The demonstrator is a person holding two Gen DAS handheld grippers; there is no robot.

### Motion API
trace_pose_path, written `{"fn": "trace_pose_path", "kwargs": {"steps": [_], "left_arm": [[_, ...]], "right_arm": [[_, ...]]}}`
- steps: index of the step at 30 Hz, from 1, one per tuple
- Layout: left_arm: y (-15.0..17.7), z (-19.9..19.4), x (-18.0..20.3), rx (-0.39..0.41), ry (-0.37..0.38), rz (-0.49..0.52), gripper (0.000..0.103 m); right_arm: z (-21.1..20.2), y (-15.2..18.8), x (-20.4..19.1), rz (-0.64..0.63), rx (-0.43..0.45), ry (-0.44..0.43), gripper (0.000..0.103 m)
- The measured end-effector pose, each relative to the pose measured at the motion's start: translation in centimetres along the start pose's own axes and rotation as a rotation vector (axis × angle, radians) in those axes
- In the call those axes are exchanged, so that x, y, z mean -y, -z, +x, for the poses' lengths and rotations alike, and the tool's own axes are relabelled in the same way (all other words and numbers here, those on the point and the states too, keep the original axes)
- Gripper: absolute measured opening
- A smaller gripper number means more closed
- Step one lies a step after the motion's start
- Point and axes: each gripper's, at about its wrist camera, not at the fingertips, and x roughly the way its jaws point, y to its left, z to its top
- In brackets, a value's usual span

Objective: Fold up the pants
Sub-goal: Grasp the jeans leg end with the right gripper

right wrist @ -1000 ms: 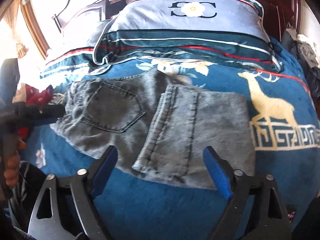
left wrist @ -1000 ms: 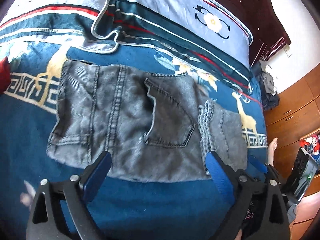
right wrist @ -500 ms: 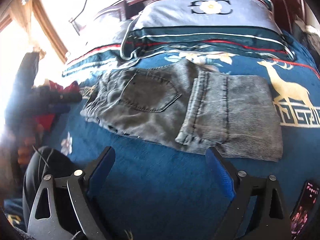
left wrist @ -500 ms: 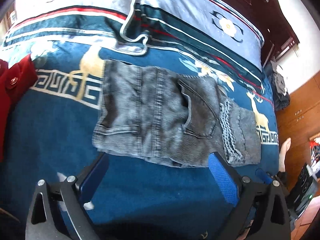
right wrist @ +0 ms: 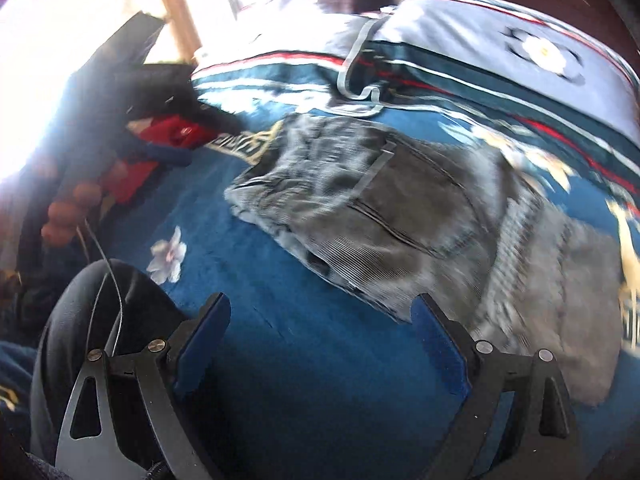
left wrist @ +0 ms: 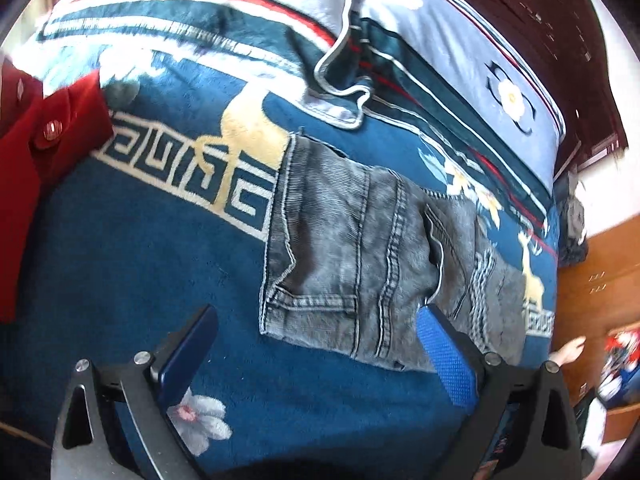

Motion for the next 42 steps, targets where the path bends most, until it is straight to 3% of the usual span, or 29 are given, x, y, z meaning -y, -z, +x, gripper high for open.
{"fn": "trace_pose_path", "kwargs": {"steps": [11,17,21,24,29,31,32,34,42], "left_arm": [[-3.1,4.0,-3.8,-0.054,0.055,-0.113,0.100],[-4.7,6.6,-3.9,-0.082,0.078,-0.113,0.099],[-5.5,7.6,-3.3,-0.072,0.063,-0.082,0.091],[-5.7,8.2,-3.2,-0.082,0.083,-0.081,0.089],[-5.7,8.7,-3.7,-0.099,0.122,-0.097,0.089],[-5.7,8.7,-3.8,-0.103,0.137,-0.104,0.089],[-5.6,8.6,-3.7,-0.102,0.138,-0.103,0.089],[-5.6,8.6,-3.6,-0.102,0.142,-0.098,0.089],[-5.1,8.9,-3.0,-0.133,0.200,-0.129,0.089]], "right_arm": [[6.0,-3.2,-4.0,-0.230,-0.055,0.024,0.092],[8.1,-3.7,-4.2,-0.286,-0.062,0.061,0.092],[9.6,-3.9,-4.5,-0.319,-0.079,0.080,0.092],[10.7,-3.7,-5.1,-0.368,-0.086,0.102,0.080],[12.3,-3.4,-6.6,-0.492,-0.064,0.226,0.062],[12.8,-3.3,-6.9,-0.530,-0.052,0.283,0.046],[12.8,-3.3,-6.9,-0.526,-0.049,0.286,0.043],[12.0,-3.7,-6.6,-0.484,-0.031,0.275,0.024],[8.2,-6.0,-3.6,-0.272,0.032,0.147,0.019]]}}
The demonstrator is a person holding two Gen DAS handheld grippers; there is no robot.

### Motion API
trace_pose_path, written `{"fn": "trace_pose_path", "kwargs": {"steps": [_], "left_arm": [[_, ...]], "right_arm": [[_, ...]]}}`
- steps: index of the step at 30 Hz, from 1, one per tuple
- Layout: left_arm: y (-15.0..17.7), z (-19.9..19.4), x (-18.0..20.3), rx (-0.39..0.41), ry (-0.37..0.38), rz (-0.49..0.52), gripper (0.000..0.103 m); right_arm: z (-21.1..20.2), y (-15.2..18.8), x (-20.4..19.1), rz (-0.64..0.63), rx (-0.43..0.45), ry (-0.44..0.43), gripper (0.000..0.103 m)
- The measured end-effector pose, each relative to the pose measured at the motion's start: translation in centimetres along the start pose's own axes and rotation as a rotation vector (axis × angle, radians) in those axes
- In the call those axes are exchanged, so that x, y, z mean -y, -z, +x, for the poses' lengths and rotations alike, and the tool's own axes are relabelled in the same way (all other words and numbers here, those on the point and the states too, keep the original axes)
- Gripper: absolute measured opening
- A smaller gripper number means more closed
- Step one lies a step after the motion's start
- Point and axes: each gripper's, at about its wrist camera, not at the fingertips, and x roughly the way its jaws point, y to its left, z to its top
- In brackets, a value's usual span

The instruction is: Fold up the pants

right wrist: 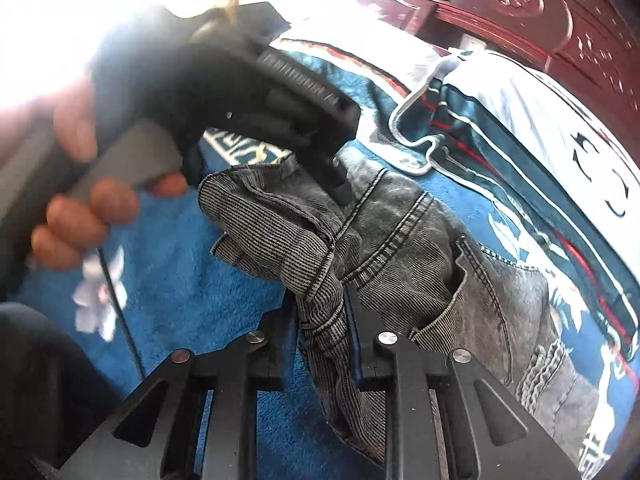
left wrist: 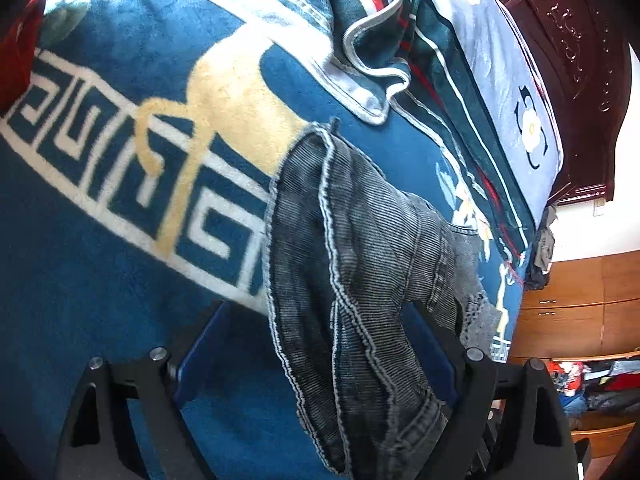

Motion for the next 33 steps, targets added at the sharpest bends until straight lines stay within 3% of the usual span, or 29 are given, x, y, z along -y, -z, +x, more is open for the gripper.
{"fn": "trace_pose_path", "kwargs": {"steps": [4,7,11,12,16,33], "left_arm": [[0.2,0.6,0.5,0.002,0.020,-0.024,0.084],[0.1,0.9,0.9,0.008,0.056,-0.053,0.067],[0.1,0.6,2.2,0.031,0.064,-0.024,0.029],[0.2,0.4,2.7,0.041,0.056,-0.004,0.026],[0.4,-0.3,4.6,0.068,0.002,0.072,0.022],[2.2,-2.8,11.2,0.134,-0.043,0.213,0.021]], "right_arm": [[-0.9,0.0,0.6,0.056,0.022,-0.026,0.019],[-1.4,0.0,1.0,0.069,0.028,-0.034,0.019],[-1.7,0.4,0.8,0.066,0.027,-0.031,0.019],[-1.7,0.4,0.9,0.067,0.026,-0.032,0.019],[-1.8,0.5,0.9,0.067,0.028,-0.029,0.019],[-6.0,2.2,3.2,0.169,0.092,-0.023,0.019]]}}
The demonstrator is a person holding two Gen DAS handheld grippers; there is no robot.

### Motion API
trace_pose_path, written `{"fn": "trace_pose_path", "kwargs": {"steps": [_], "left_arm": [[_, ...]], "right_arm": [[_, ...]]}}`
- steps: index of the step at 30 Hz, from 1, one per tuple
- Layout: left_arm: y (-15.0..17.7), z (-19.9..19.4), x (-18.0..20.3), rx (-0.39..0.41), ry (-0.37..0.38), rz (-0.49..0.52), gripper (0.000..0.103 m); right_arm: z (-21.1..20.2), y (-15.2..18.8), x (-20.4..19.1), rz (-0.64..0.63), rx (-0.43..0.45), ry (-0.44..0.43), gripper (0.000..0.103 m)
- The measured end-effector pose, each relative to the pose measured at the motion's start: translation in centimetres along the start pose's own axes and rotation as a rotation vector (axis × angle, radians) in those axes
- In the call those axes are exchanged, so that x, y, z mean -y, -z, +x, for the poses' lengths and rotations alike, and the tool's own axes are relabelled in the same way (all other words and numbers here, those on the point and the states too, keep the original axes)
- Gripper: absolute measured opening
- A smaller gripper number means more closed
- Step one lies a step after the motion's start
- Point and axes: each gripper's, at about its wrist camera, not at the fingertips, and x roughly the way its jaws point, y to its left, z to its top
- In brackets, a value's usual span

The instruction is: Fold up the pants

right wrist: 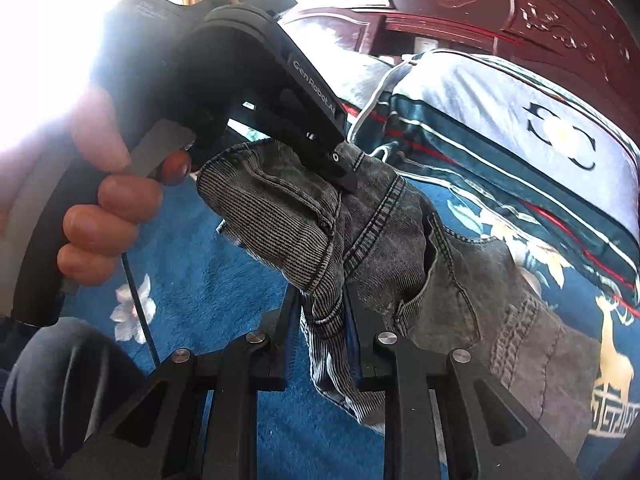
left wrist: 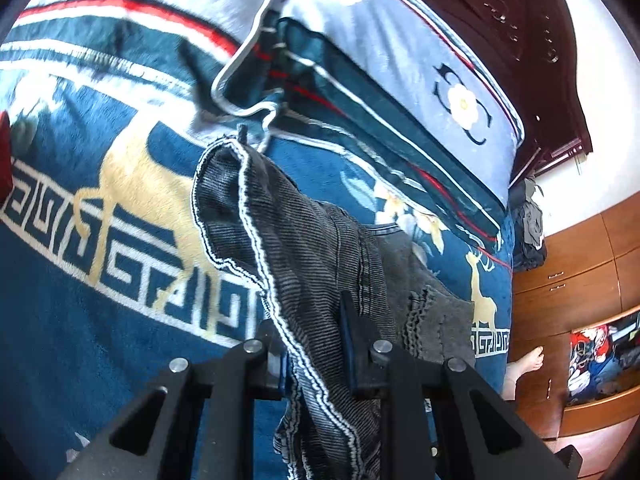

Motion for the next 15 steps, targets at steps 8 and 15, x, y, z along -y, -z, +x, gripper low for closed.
{"fn": "trace_pose_path", "kwargs": {"steps": [8,15], "left_arm": [[0.5,-0.2,4.9,0.011,-0.028,0.092,0.021],[1.4,0.1,9.6,0.009,-0.037,0.178,0.019]], "right_arm": [[-2.2,1.3,2.3,0.084,0.031,-0.004,0.017],[-3.8,2.3,4.8,0.184,0.057,-0.017,0.015]]}}
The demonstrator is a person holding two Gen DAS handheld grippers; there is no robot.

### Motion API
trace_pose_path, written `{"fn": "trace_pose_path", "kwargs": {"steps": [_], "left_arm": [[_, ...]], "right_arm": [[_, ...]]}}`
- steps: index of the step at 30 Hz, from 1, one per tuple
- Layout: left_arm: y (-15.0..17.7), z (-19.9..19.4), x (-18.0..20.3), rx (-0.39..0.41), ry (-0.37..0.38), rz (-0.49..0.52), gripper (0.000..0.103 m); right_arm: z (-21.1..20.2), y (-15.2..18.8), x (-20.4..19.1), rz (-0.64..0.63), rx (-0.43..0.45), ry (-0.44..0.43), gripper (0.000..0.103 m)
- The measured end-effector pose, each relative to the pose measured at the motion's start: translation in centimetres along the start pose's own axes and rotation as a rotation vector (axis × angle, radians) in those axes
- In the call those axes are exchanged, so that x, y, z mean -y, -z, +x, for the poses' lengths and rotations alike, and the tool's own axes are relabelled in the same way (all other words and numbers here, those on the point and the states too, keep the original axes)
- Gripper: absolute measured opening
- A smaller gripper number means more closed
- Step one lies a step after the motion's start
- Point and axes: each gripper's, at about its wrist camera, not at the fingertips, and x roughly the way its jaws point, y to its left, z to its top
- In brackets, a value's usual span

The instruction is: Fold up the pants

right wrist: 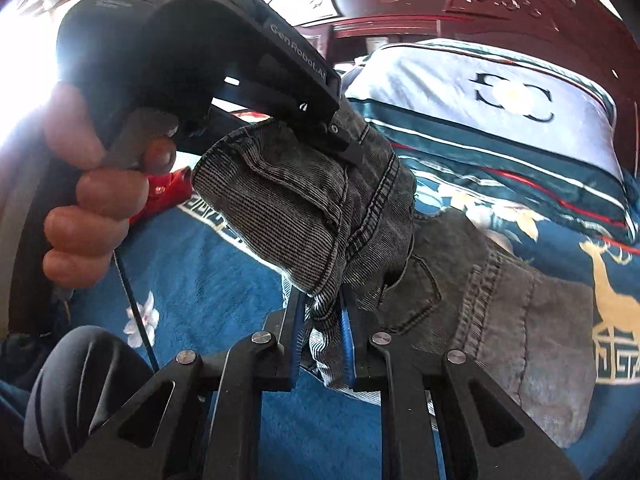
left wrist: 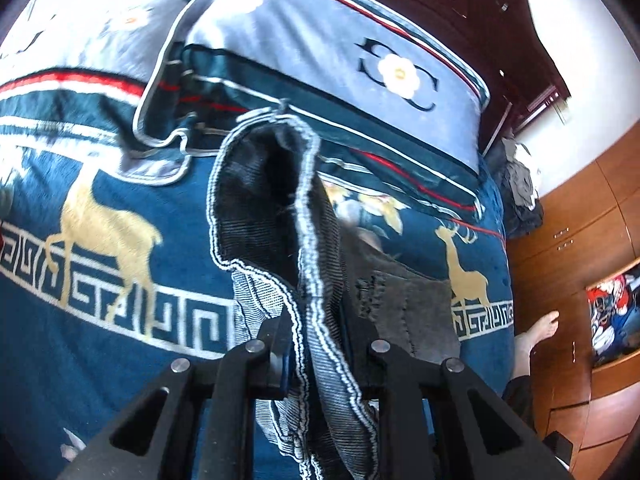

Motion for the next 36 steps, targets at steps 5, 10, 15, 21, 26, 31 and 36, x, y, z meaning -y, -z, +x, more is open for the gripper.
{"fn": "trace_pose_path", "kwargs": {"steps": [5,10,15,21,26,31,36], "left_arm": [[0.2,0.5,3.1,-0.010,0.003,0.053,0.018],[0.5,1.2,5.9,-0.024,0.003,0.092,0.017],[0.8,2.0,8.6,-0.036,0.004,0.125,0.016],[1.3,3.5,12.5,-0.056,0.011,0.172,0.016],[1.8,5.5,15.7,-0.083,0.027,0.206,0.016],[2.4,7.9,19.0,-0.111,0.037,0.239,0.016],[3.0,10.6,21.7,-0.145,0.017,0.282,0.016]], "right_arm": [[-1.1,0.5,1.3,0.052,0.022,0.004,0.015],[-2.2,1.1,2.6,0.100,0.037,0.006,0.015],[-3.6,1.3,4.1,0.134,0.063,0.009,0.014],[-5.3,2.2,6.3,0.187,0.081,0.015,0.014],[-6.7,3.3,9.0,0.278,0.090,0.003,0.014],[-7.8,4.4,12.0,0.374,0.092,0.004,0.013],[-8.3,5.7,14.8,0.456,0.090,0.029,0.013]]}}
